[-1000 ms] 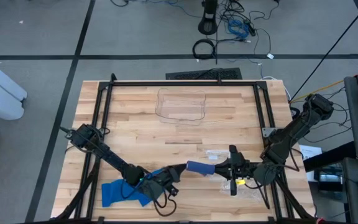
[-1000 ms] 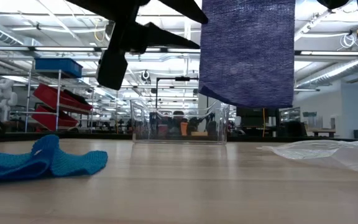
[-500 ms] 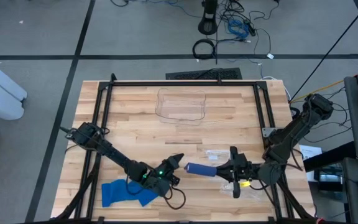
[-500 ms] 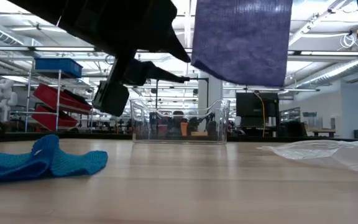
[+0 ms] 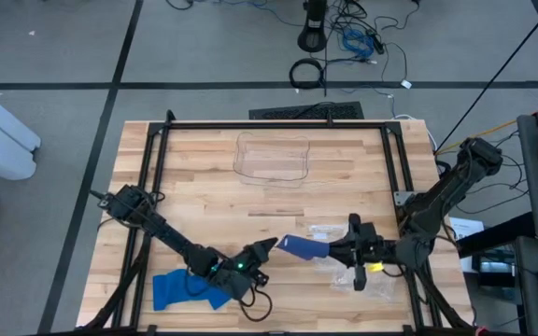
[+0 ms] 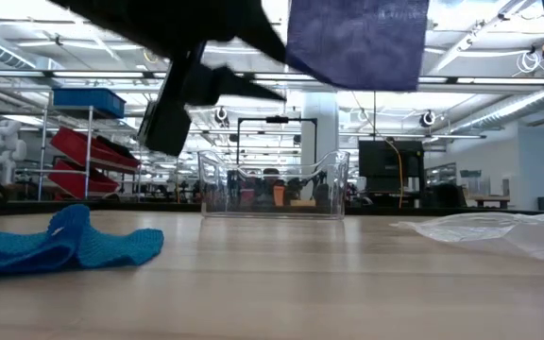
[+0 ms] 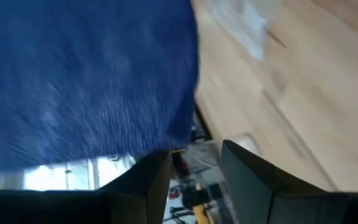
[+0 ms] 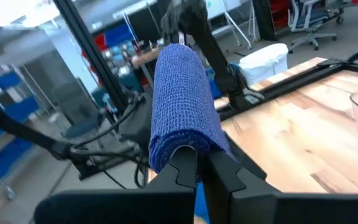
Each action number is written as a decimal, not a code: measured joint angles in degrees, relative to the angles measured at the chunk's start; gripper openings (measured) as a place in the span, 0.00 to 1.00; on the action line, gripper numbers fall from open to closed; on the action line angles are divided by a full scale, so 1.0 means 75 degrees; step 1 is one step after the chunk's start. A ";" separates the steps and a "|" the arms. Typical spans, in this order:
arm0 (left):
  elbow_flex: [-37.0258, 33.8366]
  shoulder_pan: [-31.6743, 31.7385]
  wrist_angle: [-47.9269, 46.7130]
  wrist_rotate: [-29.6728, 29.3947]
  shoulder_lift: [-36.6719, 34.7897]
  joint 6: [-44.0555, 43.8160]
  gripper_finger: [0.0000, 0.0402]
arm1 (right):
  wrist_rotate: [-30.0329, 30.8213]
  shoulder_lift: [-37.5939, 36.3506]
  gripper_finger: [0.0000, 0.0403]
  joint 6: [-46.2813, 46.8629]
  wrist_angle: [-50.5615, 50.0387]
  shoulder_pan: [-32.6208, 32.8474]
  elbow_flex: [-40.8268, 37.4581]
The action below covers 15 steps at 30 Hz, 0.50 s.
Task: Roll bandage
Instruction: Roll the purple bandage
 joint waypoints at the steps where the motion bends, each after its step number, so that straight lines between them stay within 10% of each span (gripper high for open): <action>1: 0.0000 -0.0006 0.0354 -0.0016 0.0000 0.0241 0.37 | 0.0000 -0.0016 0.00 -0.0036 0.0193 0.0000 0.0000; 15: 0.0000 -0.0170 0.2758 0.0034 0.0000 0.1299 0.37 | -0.0221 -0.0016 0.00 -0.0504 0.0808 0.0003 0.0000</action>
